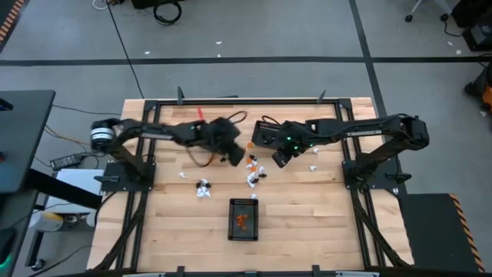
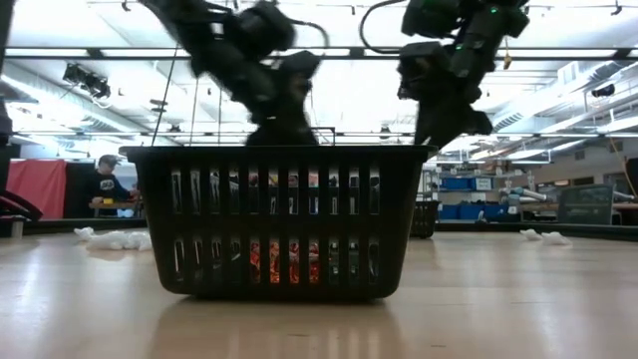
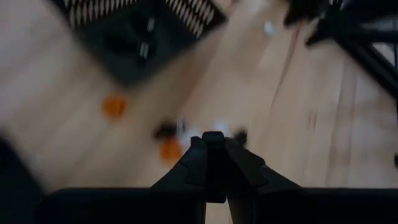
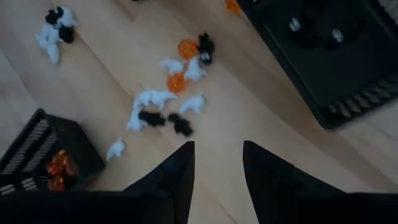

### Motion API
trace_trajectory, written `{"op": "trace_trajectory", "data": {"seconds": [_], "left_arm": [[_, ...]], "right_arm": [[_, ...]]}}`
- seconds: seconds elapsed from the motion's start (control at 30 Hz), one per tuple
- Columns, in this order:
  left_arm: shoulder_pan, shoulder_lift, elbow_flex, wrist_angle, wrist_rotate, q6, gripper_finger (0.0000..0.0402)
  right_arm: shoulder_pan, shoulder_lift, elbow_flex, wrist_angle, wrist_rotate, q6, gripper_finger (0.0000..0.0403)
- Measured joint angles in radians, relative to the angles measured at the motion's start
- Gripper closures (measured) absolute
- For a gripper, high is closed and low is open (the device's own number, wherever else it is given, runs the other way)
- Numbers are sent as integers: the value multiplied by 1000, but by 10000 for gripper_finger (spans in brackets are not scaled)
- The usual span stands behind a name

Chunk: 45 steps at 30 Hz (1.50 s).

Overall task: Sort Halloween decoration
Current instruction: Put the black skeleton toy into the top right black basket

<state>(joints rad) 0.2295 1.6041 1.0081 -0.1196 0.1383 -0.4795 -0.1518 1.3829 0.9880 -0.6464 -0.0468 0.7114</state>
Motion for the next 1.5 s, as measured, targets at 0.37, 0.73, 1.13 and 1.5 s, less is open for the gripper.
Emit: {"op": "trace_trajectory", "data": {"seconds": [0.37,0.73,1.13,1.5], "left_arm": [[80,361,391,-44,40,116,364],[111,542,504,-80,-30,120,363],[85,549,505,-73,-6,127,251],[74,451,504,-74,-47,148,229]], "right_arm": [[56,-137,-67,6,33,67,262],[82,-147,-67,-3,78,82,262],[77,-149,-67,-1,98,76,262],[77,-166,-67,-14,132,84,262]]}}
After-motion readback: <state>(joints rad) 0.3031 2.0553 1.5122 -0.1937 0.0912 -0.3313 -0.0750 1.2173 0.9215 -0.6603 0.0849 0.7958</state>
